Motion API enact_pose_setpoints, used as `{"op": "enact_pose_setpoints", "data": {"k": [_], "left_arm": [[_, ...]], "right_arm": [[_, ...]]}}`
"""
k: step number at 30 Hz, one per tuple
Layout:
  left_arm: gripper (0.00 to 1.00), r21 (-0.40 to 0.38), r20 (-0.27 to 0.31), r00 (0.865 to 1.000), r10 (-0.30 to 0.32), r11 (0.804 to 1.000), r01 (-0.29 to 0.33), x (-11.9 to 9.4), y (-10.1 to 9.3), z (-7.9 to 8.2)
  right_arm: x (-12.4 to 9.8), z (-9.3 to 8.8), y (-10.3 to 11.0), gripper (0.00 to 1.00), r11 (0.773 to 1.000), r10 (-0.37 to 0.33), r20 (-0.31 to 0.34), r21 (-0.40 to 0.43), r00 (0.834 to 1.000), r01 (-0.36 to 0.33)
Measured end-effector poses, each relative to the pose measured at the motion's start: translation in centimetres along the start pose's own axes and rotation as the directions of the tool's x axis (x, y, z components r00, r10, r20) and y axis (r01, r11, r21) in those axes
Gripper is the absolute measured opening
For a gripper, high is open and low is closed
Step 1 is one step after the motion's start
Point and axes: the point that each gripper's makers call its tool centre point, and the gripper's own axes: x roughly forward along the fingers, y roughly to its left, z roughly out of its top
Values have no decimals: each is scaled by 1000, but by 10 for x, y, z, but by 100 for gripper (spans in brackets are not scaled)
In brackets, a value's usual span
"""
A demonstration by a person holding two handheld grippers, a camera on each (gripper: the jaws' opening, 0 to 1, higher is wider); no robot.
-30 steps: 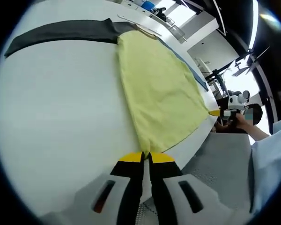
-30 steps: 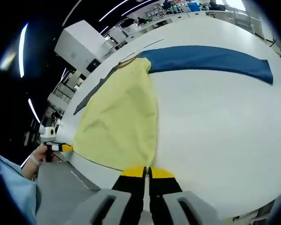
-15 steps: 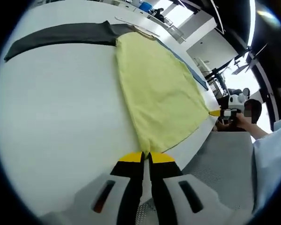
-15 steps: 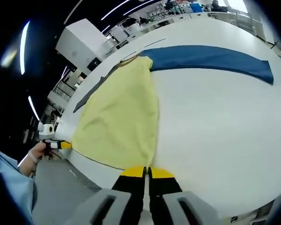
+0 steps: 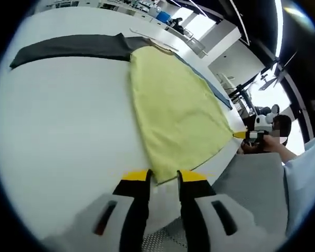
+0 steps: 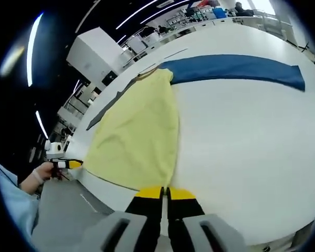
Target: Fold the garment on the visible template until the final outline fits inside the template.
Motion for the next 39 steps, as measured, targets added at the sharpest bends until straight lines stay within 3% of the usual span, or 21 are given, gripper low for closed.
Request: {"op": "enact_pose_setpoints", "data": {"k": [2,4,7,10,11,14,19,22,27,32,34,39], "left_arm": [[39,31,24,999,33,999,-34,-4,2,7],[51,90,69,996,64,993,-71,-8,3,18],[63,97,143,985,91,990,-106,-15,0,35],[68,116,219,974,51,990,-78,-22,-15,52],[70,127,249,967,44,989,-77,-25,-19,59],[73,142,294,955,34,987,-79,-30,-27,70],[82,150,343,938,46,983,-103,-34,-32,85],[91,151,342,938,59,982,-117,-35,-30,85],[93,139,335,939,81,981,-135,-36,-29,84],[90,130,333,939,86,982,-136,-38,-29,82],[89,129,330,940,88,982,-138,-38,-29,81],[87,106,335,937,104,983,-147,-42,-28,75]], "right_arm": [[-5,5,6,12,1000,20,16,-24,1000,-19],[-15,21,7,23,999,23,76,-47,997,-19],[-27,50,-4,35,999,20,180,-38,983,-14],[-42,84,-19,57,997,-8,302,-67,953,29],[-48,97,-26,70,994,-20,342,-93,940,55],[-62,121,-45,92,980,-65,400,-149,914,135],[-77,145,-66,100,974,-73,427,-163,901,157],[-82,149,-78,100,965,-103,414,-180,904,192],[-83,152,-95,100,957,-142,393,-181,908,228],[-85,161,-132,91,959,-228,412,-64,882,277],[-84,163,-144,86,956,-249,396,-42,884,289],[-85,173,-173,73,943,-314,384,17,868,333]]}}
